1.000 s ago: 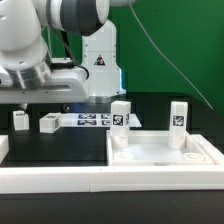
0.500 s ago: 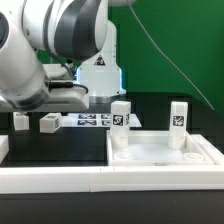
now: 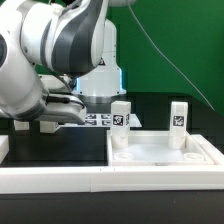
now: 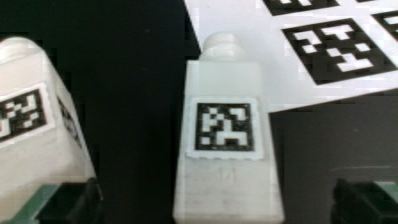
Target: Assemble square table
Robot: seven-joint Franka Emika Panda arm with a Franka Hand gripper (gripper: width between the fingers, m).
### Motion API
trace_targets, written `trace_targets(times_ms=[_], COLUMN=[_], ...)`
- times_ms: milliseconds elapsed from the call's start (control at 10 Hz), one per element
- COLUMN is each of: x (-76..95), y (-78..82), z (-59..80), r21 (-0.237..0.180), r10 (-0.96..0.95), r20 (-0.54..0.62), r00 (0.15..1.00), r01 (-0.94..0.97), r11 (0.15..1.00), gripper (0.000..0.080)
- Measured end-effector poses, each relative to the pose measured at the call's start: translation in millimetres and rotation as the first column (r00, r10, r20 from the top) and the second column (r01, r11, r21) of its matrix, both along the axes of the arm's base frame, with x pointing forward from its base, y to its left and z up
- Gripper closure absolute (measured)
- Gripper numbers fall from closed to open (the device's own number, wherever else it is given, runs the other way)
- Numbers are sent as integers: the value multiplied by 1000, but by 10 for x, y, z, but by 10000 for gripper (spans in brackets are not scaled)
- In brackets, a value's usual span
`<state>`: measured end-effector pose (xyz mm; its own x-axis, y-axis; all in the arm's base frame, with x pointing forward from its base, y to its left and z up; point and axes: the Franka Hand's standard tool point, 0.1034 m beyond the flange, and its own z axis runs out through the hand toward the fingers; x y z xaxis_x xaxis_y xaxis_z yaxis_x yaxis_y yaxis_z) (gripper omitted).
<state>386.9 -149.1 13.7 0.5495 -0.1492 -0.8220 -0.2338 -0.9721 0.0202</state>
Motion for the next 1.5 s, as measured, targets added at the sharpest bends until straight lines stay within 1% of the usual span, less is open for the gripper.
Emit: trace_targets(times_ms=[500, 700, 800, 900, 1000, 1200, 1400, 1500], x=[-112, -120, -112, -103, -100, -86, -35, 22], y=[29, 50, 57, 61, 66, 92, 144, 174], z=[-91, -108, -115, -120, -119, -120, -112, -73], r21=[-3, -6, -7, -9, -9, -8, -9, -8], r10=[5, 12, 15, 19, 20, 26, 41, 51], r20=[4, 12, 16, 20, 20, 21, 27, 33], r00=[1000, 1000, 1000, 1000, 1000, 999, 999, 998], r01=[-5, -12, -15, -18, -20, -26, -41, -50], r11=[1000, 1000, 1000, 1000, 1000, 1000, 999, 999], gripper=[150, 150, 271, 409, 511, 511, 511, 511])
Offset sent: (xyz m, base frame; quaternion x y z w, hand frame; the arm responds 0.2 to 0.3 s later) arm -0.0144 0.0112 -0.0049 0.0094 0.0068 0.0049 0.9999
